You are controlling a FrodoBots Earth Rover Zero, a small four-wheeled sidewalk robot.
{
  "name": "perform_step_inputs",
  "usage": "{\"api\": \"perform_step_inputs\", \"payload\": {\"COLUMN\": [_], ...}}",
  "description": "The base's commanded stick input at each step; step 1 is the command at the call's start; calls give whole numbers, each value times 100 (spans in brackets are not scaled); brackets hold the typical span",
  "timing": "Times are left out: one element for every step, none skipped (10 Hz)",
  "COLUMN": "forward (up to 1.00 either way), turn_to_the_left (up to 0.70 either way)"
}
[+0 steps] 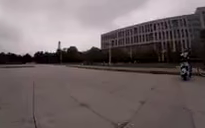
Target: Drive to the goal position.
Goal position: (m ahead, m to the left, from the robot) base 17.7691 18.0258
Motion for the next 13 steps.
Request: {"api": "perform_step_inputs", "payload": {"forward": [70, 70, 70, 70, 70, 70, 70, 70, 70, 70, 70, 70, 70], "turn_to_the_left": [0, 0, 0, 0, 0, 0, 0, 0, 0, 0, 0, 0, 0]}}
